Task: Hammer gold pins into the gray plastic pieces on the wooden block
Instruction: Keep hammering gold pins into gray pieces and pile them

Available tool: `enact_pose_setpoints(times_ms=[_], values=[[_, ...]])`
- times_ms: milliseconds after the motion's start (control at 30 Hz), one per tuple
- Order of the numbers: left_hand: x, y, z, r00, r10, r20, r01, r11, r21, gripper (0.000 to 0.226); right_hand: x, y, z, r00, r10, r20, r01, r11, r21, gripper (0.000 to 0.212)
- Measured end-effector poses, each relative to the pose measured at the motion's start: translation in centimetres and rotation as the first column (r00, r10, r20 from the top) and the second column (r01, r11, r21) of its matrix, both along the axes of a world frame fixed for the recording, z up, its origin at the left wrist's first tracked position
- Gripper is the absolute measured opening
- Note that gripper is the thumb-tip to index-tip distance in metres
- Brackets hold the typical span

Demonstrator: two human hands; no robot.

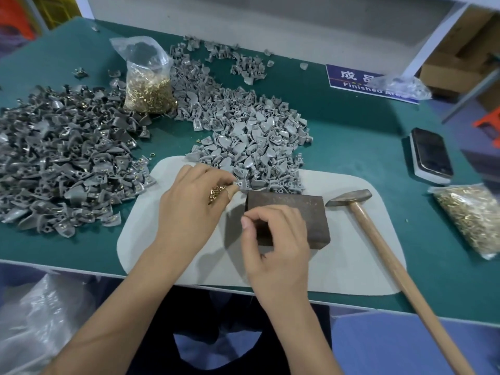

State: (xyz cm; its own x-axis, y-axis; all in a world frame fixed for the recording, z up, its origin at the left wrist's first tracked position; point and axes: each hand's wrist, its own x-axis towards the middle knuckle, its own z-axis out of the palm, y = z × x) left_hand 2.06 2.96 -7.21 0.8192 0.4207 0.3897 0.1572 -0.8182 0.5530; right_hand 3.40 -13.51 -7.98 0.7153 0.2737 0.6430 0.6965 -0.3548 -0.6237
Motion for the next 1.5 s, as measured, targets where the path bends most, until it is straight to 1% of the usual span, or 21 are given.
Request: enact_pose_setpoints(times_ms=[67, 100, 167, 233, 300, 367, 400, 500, 600, 800, 1000, 1067, 1200, 1233, 1333, 1400, 1433, 1500], values=[[-0.6, -0.7, 0.8, 0.994, -0.078, 0.075, 0.086, 0.99, -0.11, 0.008, 0.1, -0.9, 0.4, 0.998, -0.024, -0.049, 0.032, 0.985, 0.169, 0.008], [-0.9, -1.1, 1.2, 0.988, -0.126, 0.088, 0.137, 0.981, -0.135, 0.007, 0.3, -1.6, 0.7, 0.997, -0.054, -0.055, 0.064, 0.978, 0.201, 0.008], [-1.2, -1.8, 2.0, 0.971, -0.229, 0.062, 0.236, 0.963, -0.131, 0.007, 0.7, -3.1, 1.6, 0.994, -0.085, -0.068, 0.097, 0.977, 0.192, 0.006], [-0.9, -2.6, 2.7, 0.95, -0.313, 0.017, 0.313, 0.944, -0.101, 0.007, 1.5, -4.5, 2.4, 0.989, -0.093, -0.113, 0.111, 0.982, 0.156, 0.005], [-0.5, -3.5, 3.0, 0.934, -0.358, -0.011, 0.356, 0.931, -0.081, 0.009, 2.3, -5.5, 3.0, 0.981, -0.081, -0.177, 0.091, 0.994, 0.052, 0.004], [-0.2, -4.4, 2.9, 0.934, -0.356, -0.04, 0.354, 0.934, -0.052, 0.012, 2.8, -5.9, 3.3, 0.963, -0.075, -0.259, 0.053, 0.994, -0.092, 0.006], [-0.1, -4.7, 2.9, 0.937, -0.347, -0.046, 0.346, 0.938, -0.025, 0.012, 3.0, -5.9, 3.5, 0.959, -0.082, -0.273, 0.04, 0.987, -0.155, 0.007], [0.2, -4.9, 2.9, 0.946, -0.319, -0.054, 0.321, 0.946, 0.039, 0.015, 3.7, -5.7, 4.3, 0.959, -0.089, -0.27, 0.01, 0.959, -0.282, 0.006], [0.1, -5.0, 3.1, 0.951, -0.303, -0.057, 0.306, 0.95, 0.059, 0.014, 4.5, -5.4, 5.4, 0.975, -0.084, -0.207, -0.008, 0.913, -0.408, 0.005], [-0.4, -5.3, 2.9, 0.965, -0.258, -0.041, 0.26, 0.965, 0.047, 0.009, 4.5, -5.3, 6.2, 0.977, -0.031, -0.213, -0.074, 0.882, -0.465, 0.008], [-0.5, -5.3, 2.8, 0.964, -0.263, -0.021, 0.264, 0.964, 0.018, 0.009, 4.7, -5.8, 6.6, 0.974, -0.025, -0.226, -0.096, 0.856, -0.508, 0.01], [-0.5, -5.3, 2.8, 0.964, -0.264, -0.016, 0.264, 0.964, 0.012, 0.009, 4.7, -5.7, 6.9, 0.978, -0.028, -0.207, -0.092, 0.833, -0.546, 0.011], [-0.5, -5.1, 2.6, 0.965, -0.261, -0.021, 0.261, 0.965, 0.009, 0.011, 4.8, -5.1, 7.5, 0.995, -0.044, -0.09, -0.027, 0.751, -0.66, 0.014], [-0.6, -5.1, 2.6, 0.965, -0.26, -0.023, 0.26, 0.965, 0.011, 0.01, 4.8, -5.0, 7.5, 0.995, -0.042, -0.091, -0.03, 0.745, -0.667, 0.013], [-0.8, -5.2, 2.6, 0.968, -0.251, -0.018, 0.251, 0.968, 0.009, 0.007, 5.3, -5.0, 7.8, 0.99, -0.03, -0.138, -0.073, 0.726, -0.684, 0.012], [-0.8, -5.3, 2.6, 0.97, -0.243, -0.025, 0.243, 0.97, 0.008, 0.006, 5.6, -5.1, 7.9, 0.99, -0.038, -0.135, -0.069, 0.703, -0.708, 0.01], [-0.8, -5.3, 2.6, 0.97, -0.242, -0.029, 0.242, 0.97, 0.007, 0.006, 5.8, -5.1, 7.9, 0.987, -0.058, -0.147, -0.064, 0.705, -0.706, 0.009], [-0.8, -5.2, 2.7, 0.969, -0.243, -0.035, 0.244, 0.97, 0.002, 0.006, 5.8, -5.2, 7.7, 0.966, -0.107, -0.235, -0.078, 0.747, -0.661, 0.004]])
